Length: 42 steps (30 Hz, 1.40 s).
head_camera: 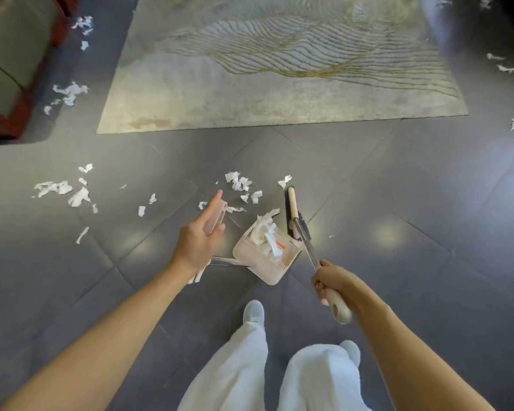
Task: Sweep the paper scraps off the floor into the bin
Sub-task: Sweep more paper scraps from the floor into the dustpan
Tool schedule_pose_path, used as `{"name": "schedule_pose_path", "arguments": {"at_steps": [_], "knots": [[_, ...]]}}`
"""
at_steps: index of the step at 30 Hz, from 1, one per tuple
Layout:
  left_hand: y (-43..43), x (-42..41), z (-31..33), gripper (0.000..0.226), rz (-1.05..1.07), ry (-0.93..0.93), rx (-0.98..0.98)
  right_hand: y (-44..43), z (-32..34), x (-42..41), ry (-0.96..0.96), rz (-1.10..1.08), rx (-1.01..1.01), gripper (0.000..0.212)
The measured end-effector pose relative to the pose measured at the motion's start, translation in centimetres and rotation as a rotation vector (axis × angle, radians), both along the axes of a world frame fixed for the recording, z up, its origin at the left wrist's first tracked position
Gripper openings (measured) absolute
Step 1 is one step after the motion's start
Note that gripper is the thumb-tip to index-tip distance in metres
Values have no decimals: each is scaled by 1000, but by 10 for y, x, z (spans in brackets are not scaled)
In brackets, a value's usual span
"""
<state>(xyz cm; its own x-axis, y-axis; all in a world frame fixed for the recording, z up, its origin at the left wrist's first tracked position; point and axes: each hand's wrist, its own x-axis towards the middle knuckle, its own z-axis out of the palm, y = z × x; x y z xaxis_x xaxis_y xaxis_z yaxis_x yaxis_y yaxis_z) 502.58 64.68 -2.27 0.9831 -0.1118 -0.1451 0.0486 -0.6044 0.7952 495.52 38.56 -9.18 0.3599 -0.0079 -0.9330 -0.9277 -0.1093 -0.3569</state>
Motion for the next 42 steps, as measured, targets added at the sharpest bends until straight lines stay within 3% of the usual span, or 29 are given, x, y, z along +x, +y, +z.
{"name": "schedule_pose_path", "arguments": {"at_steps": [3,7,12,14,19,22,26,30,37,42], "knots": [[39,0,-1,65,-16,12,19,14,21,0,31,-190,60,32],[73,-6,-3,63,-43,21,11,21,47,-19,-12,-279,74,38],[106,-14,-6,62,-42,-27,72,39,42,-65,-104,-363,-36,50],[117,-16,-5,63,-41,-21,72,48,33,-87,-132,-303,-155,53],[135,-9,-1,63,-42,-71,116,61,18,-114,-173,-74,-451,24],[142,4,-2,62,-53,-77,103,61,3,-116,-121,-28,-524,21],[156,28,-6,63,-82,-36,67,68,-16,-92,-47,-93,-448,15],[187,65,-8,62,-125,-20,59,117,-28,-58,-31,-63,-365,23],[268,135,-1,73,-188,44,-20,267,-19,27,-41,-270,-121,32],[314,174,1,79,-135,101,-128,311,0,67,-38,-449,32,29]]}}
